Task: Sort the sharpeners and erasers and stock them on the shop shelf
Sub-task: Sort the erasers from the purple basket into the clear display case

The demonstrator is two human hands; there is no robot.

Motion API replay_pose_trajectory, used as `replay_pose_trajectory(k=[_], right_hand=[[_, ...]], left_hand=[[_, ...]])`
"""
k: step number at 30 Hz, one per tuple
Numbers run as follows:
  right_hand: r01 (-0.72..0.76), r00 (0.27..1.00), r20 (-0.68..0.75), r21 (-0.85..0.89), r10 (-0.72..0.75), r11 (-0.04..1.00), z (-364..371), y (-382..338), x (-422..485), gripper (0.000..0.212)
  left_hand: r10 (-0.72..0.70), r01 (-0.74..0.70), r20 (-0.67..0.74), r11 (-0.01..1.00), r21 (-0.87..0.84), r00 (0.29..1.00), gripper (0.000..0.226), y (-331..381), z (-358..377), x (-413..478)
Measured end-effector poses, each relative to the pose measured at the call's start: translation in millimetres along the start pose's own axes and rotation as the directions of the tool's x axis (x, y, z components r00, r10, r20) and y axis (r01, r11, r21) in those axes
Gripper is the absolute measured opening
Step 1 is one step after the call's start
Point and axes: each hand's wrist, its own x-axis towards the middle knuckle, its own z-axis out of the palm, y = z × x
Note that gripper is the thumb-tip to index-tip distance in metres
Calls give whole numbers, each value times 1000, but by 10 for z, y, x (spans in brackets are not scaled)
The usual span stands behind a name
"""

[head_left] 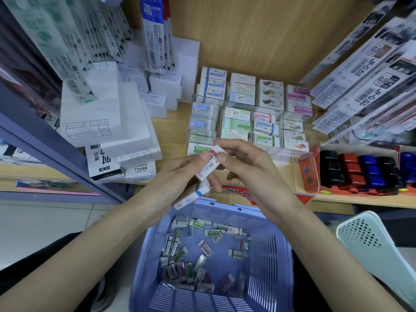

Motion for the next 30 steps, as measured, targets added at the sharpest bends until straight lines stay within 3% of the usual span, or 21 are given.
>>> replay_pose_trajectory(k=[5, 8, 12, 16, 18, 21, 25, 30], right_hand=[[6, 994, -110, 140, 9, 990, -31, 83, -39, 21], [-7, 986, -164, 149, 32, 989, -77, 143, -59, 16], [31, 981, -192, 53, -20, 998, -60, 180, -109, 16], [-13, 990, -140, 47, 20, 999, -46, 262, -197, 24], [-41, 995, -84, 28, 44, 999, -47, 286, -237, 31], [-55, 994, -99, 6, 55, 998, -145, 264, -261, 31], [-39, 984, -173, 17, 41, 999, -306, 166, -278, 23], [73, 855, -519, 88, -17, 993, -851, -41, 41, 19]], left_hand=[[-137, 140, -34, 987, 85, 990, 64, -65, 1, 91], [-151, 155, -65, 986, 68, 986, 47, -71, -14, 107], [-115, 110, 28, 983, 148, 993, 24, -38, 25, 33], [-286, 268, 152, 955, 128, 946, 19, -68, 80, -11], [-318, 275, 186, 935, 223, 930, 23, -117, 110, -32], [-235, 183, 127, 927, 327, 964, 18, -155, 117, -29], [-65, 85, -111, 977, 196, 992, 19, -105, 120, 28], [-48, 78, -199, 986, 147, 979, 23, -111, 119, 112]])
